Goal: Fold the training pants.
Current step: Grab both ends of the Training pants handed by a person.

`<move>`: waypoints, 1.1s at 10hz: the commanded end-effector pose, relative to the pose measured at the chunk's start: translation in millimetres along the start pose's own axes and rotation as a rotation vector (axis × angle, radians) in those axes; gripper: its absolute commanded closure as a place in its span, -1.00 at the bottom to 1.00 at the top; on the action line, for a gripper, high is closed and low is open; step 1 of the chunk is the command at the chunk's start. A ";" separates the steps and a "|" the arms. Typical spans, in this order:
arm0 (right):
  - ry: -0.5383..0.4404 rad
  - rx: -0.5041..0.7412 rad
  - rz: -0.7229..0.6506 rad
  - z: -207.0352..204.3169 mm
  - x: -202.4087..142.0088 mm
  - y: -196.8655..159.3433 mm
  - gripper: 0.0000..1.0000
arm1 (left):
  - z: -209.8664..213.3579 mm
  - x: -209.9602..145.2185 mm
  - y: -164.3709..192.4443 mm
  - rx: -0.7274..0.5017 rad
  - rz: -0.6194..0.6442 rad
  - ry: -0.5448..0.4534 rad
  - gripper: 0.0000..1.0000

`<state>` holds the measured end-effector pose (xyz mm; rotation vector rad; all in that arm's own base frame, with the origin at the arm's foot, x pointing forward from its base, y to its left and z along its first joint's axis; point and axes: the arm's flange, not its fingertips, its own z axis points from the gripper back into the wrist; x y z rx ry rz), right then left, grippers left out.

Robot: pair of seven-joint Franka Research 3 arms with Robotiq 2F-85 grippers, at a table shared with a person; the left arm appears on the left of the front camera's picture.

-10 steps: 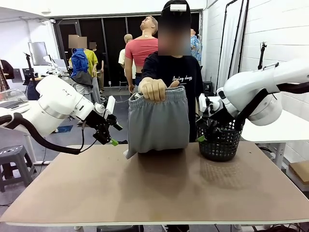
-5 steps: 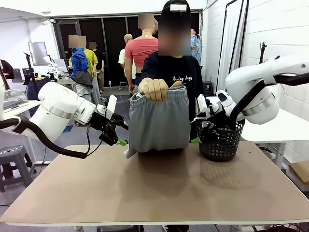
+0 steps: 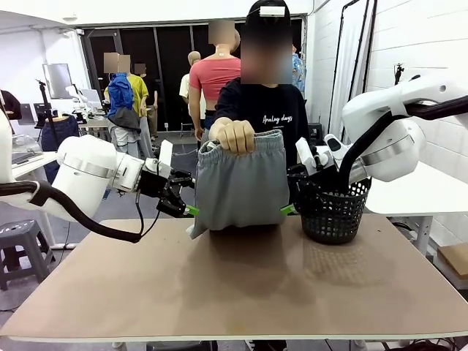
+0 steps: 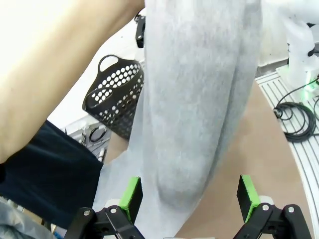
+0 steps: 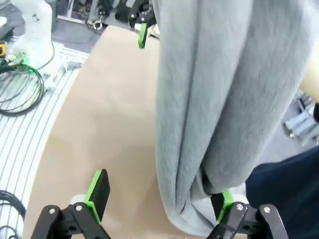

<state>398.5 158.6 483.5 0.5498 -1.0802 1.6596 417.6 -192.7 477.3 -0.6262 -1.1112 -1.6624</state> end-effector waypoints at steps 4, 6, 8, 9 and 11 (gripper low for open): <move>-0.039 0.016 0.012 4.8 3.7 2.4 -1.00 | -9.6 4.0 -5.4 -0.038 0.004 -0.052 -1.00; -0.039 0.016 0.012 4.8 3.7 2.4 -1.00 | -9.6 4.0 -5.4 -0.038 0.004 -0.052 -1.00; -0.071 0.006 0.003 6.5 4.6 1.0 -1.00 | -14.9 3.2 -3.1 -0.038 0.015 -0.076 -1.00; -0.103 0.016 0.002 4.0 4.4 1.3 -1.00 | -19.2 1.0 -1.0 -0.035 0.029 -0.116 -1.00; -0.147 0.029 0.014 7.6 4.9 7.3 -1.00 | -20.9 12.9 -9.1 0.012 -0.015 -0.127 -1.00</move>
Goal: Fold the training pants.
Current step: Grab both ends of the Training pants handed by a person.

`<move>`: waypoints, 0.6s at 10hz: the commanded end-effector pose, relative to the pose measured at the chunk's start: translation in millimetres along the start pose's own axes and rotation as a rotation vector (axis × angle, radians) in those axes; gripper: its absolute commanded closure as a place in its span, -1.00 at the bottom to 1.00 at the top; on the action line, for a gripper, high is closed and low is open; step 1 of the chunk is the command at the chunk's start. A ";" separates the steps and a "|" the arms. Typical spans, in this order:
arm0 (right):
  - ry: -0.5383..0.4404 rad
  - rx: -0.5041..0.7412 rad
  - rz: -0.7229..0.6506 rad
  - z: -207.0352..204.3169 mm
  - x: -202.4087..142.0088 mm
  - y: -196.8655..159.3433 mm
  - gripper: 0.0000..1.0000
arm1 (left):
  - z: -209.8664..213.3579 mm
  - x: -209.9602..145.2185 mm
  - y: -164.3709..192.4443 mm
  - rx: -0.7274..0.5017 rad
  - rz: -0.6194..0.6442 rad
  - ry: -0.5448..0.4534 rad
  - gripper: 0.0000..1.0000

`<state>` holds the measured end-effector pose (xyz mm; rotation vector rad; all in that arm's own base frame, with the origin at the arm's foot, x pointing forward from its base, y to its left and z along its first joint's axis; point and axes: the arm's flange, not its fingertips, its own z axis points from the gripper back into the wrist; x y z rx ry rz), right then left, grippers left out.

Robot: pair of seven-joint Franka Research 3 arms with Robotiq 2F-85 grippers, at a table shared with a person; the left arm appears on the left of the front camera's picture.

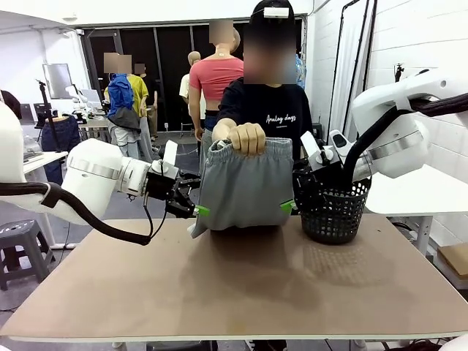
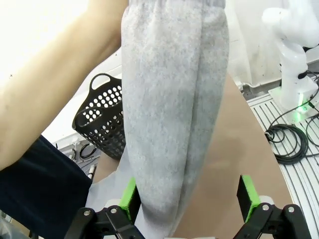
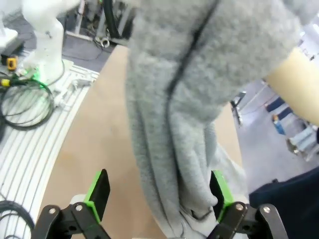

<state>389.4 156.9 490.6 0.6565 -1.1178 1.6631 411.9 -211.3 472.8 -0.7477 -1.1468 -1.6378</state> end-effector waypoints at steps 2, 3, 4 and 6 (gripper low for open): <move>-0.070 0.011 0.038 4.2 -2.9 1.2 -1.00 | 7.0 21.5 -15.0 0.112 -0.108 -0.001 -1.00; -0.082 0.021 0.034 5.6 -2.8 0.6 -1.00 | 11.4 27.6 -22.6 0.145 -0.141 0.020 -1.00; -0.092 0.030 0.037 4.2 -2.1 0.8 -1.00 | 14.2 30.0 -27.0 0.129 -0.151 -0.006 -1.00; -0.149 0.021 0.067 5.0 6.6 4.1 -1.00 | 8.8 28.1 -28.0 0.105 -0.127 -0.046 -1.00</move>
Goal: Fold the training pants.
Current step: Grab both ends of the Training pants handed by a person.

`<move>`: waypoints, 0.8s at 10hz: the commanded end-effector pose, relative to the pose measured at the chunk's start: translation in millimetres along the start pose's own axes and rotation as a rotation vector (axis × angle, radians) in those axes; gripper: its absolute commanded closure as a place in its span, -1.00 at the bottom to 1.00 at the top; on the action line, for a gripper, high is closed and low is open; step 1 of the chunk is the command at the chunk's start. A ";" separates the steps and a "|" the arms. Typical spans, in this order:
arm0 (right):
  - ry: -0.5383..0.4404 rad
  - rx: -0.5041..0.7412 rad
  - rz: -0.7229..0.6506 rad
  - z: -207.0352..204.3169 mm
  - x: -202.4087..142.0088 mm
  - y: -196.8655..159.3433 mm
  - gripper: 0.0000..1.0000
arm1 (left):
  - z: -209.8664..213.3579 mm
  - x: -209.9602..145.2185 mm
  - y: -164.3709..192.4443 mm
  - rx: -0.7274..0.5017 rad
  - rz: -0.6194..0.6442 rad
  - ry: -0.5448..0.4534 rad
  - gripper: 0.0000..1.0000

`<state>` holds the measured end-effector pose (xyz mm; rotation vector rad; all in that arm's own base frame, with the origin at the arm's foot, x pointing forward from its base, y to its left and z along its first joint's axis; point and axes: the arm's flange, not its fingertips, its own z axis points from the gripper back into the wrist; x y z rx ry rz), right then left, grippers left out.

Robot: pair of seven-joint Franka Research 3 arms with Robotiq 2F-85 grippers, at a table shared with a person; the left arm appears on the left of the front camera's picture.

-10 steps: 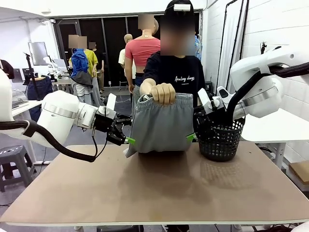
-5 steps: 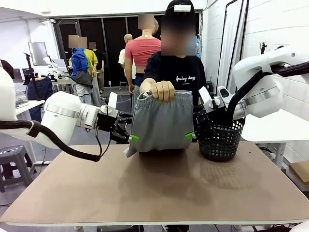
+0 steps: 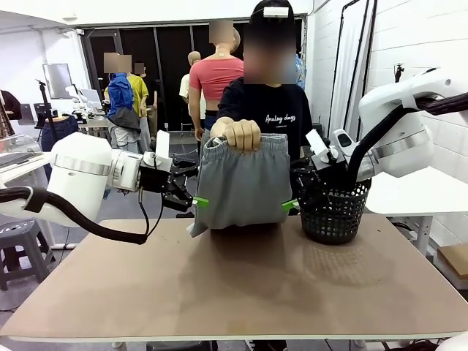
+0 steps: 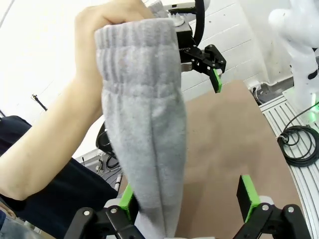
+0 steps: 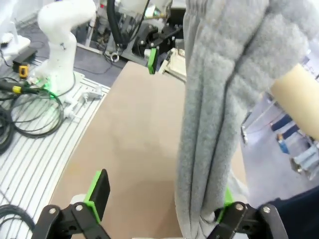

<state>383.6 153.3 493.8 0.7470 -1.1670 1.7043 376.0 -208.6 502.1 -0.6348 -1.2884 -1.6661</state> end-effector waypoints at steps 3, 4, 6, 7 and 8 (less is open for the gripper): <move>-0.101 -0.026 0.025 -4.4 5.6 -0.4 -1.00 | -15.3 -11.8 -2.9 0.041 0.064 -0.086 -1.00; -0.115 -0.026 0.023 -7.8 6.0 -0.7 -1.00 | -16.9 -10.8 -1.1 0.051 0.065 -0.087 -1.00; -0.135 -0.014 0.022 -15.2 8.6 -3.4 -1.00 | -18.6 -8.6 6.7 0.063 0.063 -0.092 -1.00; -0.151 -0.006 0.021 -17.6 9.4 -5.8 -1.00 | -20.8 -5.1 12.2 0.053 0.053 -0.093 -1.00; -0.155 -0.010 0.015 -19.9 11.3 -8.4 -1.00 | -22.1 -2.3 14.9 0.042 0.051 -0.097 -1.00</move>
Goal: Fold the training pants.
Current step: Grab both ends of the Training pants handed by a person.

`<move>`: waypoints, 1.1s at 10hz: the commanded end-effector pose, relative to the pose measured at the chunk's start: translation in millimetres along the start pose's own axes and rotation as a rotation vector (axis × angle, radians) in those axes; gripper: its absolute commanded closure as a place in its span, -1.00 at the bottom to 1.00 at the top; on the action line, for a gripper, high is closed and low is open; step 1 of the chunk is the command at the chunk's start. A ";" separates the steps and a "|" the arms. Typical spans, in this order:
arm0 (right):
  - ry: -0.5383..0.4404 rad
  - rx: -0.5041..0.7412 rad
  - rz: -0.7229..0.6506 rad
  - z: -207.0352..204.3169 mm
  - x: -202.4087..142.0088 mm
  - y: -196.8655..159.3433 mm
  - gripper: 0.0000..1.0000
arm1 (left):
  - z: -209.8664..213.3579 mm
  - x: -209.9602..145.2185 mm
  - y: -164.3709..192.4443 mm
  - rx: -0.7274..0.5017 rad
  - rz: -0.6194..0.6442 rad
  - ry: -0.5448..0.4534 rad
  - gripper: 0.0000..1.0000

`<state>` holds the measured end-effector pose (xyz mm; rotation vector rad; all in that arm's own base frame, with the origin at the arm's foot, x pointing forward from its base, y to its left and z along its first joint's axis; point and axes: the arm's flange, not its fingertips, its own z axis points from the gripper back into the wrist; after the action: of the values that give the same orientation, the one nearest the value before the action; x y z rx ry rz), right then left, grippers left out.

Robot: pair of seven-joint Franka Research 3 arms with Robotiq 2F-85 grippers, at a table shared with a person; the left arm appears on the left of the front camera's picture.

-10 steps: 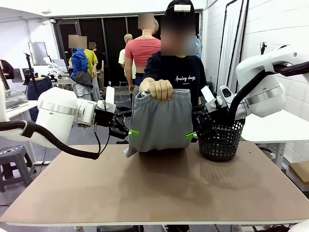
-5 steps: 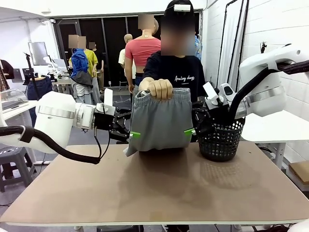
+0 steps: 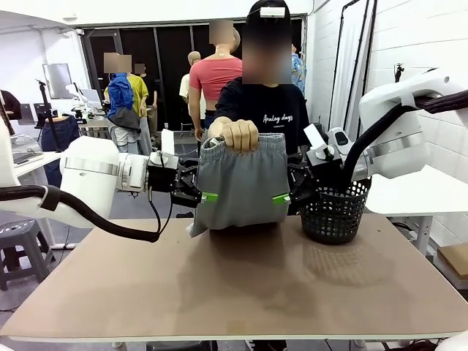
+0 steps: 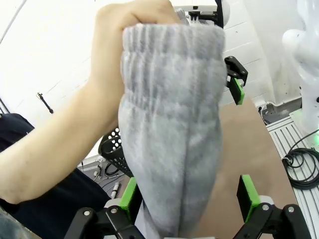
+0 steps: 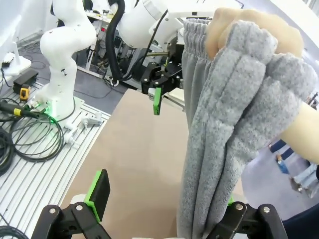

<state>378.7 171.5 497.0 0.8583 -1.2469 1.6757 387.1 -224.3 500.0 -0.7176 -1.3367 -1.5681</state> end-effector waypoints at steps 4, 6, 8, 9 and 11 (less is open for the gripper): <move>-0.090 -0.008 -0.027 -9.2 1.1 -17.5 -1.00 | -10.0 -4.9 11.7 -0.014 0.090 -0.096 -1.00; -0.129 0.012 -0.042 -11.7 3.6 -20.2 -1.00 | -13.4 -3.0 13.0 -0.026 0.101 -0.117 -1.00; -0.172 0.029 -0.064 -11.5 6.3 -24.5 -1.00 | -15.4 -3.5 15.3 -0.028 0.113 -0.141 -1.00; -0.185 0.029 -0.065 -11.3 7.6 -25.0 -0.85 | -16.3 -2.5 15.3 -0.033 0.109 -0.145 -0.89; -0.228 0.040 -0.064 -12.2 12.4 -28.5 -0.06 | -16.3 -0.4 14.7 -0.048 0.101 -0.163 -0.09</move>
<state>393.8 186.1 509.4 1.0686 -1.3085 1.6259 399.4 -239.4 499.5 -0.9111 -1.3431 -1.5106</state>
